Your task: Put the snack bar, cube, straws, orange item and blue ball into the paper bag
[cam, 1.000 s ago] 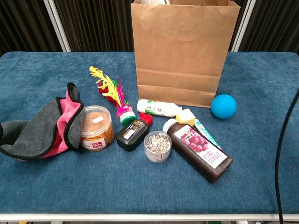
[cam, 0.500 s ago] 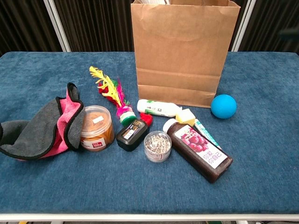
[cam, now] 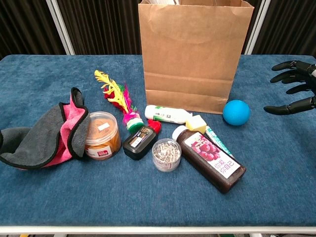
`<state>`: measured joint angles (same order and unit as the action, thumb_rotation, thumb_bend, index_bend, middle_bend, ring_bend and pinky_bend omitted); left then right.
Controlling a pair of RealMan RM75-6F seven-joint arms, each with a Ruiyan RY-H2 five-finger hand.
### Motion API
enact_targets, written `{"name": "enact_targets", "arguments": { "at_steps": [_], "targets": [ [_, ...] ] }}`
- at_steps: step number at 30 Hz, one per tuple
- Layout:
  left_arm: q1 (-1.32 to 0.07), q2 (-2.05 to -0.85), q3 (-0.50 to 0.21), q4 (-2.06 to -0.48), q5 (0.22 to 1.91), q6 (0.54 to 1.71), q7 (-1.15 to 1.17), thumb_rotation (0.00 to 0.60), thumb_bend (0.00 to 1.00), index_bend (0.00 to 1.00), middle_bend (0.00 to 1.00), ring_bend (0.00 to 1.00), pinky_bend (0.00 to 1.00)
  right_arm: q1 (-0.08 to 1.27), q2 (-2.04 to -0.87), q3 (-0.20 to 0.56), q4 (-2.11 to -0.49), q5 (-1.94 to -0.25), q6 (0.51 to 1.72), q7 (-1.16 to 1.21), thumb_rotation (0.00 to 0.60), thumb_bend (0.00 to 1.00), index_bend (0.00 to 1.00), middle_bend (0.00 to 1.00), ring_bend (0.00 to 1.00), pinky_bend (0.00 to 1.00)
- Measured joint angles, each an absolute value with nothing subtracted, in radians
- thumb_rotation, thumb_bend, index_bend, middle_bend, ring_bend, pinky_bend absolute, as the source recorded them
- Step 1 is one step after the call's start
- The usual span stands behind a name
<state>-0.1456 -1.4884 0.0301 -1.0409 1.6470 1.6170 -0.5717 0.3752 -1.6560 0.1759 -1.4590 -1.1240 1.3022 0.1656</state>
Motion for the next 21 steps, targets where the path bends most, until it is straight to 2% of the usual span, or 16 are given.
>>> {"name": "enact_targets", "arguments": {
  "at_steps": [8,21],
  "targets": [
    [-0.143,-1.488,0.031,-1.032,1.652,1.627,-0.578,0.6,0.24,0.24,0.23,0.15,0.24,0.375,-1.712,0.193,-1.4,-1.122,1.266,0.167,0.6,0.0,0.18,0.22,0.11,0.2],
    [-0.143,-1.49,0.024,-1.023,1.644,1.625,-0.589,0.6,0.24,0.24,0.23,0.15,0.24,0.43,-1.841,0.221,-1.202,-1.141,1.209,0.084,0.6,0.02,0.18,0.29,0.15,0.2]
  ]
}}
